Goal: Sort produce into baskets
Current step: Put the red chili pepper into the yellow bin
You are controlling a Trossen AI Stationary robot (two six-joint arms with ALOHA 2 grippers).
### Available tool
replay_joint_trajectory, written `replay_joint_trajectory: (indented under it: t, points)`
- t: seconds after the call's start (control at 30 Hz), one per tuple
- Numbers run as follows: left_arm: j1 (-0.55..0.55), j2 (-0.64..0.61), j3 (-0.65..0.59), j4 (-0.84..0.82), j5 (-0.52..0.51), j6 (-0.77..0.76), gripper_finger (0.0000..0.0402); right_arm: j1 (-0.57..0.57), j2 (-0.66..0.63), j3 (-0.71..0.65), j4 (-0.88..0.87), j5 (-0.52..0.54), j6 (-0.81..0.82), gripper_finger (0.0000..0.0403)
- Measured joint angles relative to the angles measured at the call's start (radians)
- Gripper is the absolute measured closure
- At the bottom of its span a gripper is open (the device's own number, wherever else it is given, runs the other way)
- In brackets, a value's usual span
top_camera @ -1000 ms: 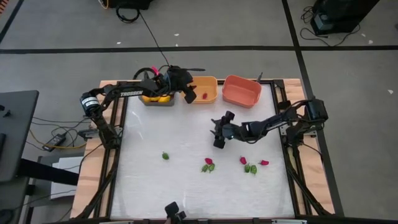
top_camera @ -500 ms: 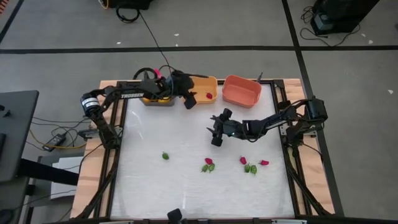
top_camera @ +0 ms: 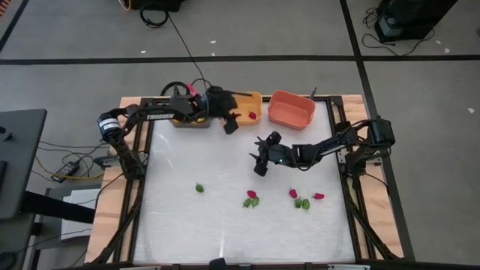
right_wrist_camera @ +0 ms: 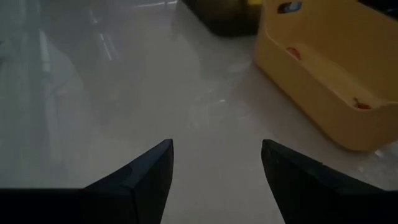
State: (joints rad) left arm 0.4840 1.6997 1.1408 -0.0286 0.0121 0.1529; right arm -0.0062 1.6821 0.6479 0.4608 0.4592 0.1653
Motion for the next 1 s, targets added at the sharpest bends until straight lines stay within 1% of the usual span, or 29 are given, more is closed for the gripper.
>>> replay_joint_trajectory:
  t: [0.13,0.27,0.4,0.53,0.63,0.7,0.77,0.83,0.9,1.0]
  points:
    - [-0.046,0.000,0.000,-0.057,0.079,0.000,0.0225,0.043,-0.003,0.000,-0.015,-0.034,-0.004,0.0148]
    - [-0.125,0.000,0.000,-0.124,0.092,0.010,0.0225,0.109,-0.044,0.000,-0.059,-0.024,-0.007,0.0148]
    - [-0.222,0.000,0.000,-0.163,0.093,0.004,0.0225,0.151,-0.089,0.000,-0.128,-0.007,0.090,0.0148]
    - [-0.325,0.015,0.000,-0.172,0.093,0.003,0.0225,0.182,-0.126,0.000,-0.252,-0.003,0.190,0.0148]
    - [-0.400,0.046,0.000,-0.140,0.093,0.031,0.0225,0.199,-0.162,0.000,-0.401,0.030,0.316,0.0148]
    - [-0.445,0.073,0.000,-0.091,0.091,0.039,0.0225,0.219,-0.188,0.000,-0.506,0.096,0.438,0.0148]
    - [-0.485,0.105,0.000,-0.055,0.091,0.040,0.0225,0.247,-0.211,0.000,-0.578,0.163,0.509,0.0148]
    - [-0.518,0.135,0.000,-0.033,0.091,0.042,0.0225,0.273,-0.232,0.000,-0.601,0.199,0.531,0.0148]
    - [-0.544,0.159,0.000,-0.006,0.089,0.042,0.0225,0.288,-0.251,0.000,-0.598,0.203,0.534,0.0148]
    - [-0.570,0.197,0.000,0.046,0.080,-0.001,0.0225,0.306,-0.265,0.000,-0.593,0.206,0.539,0.0148]
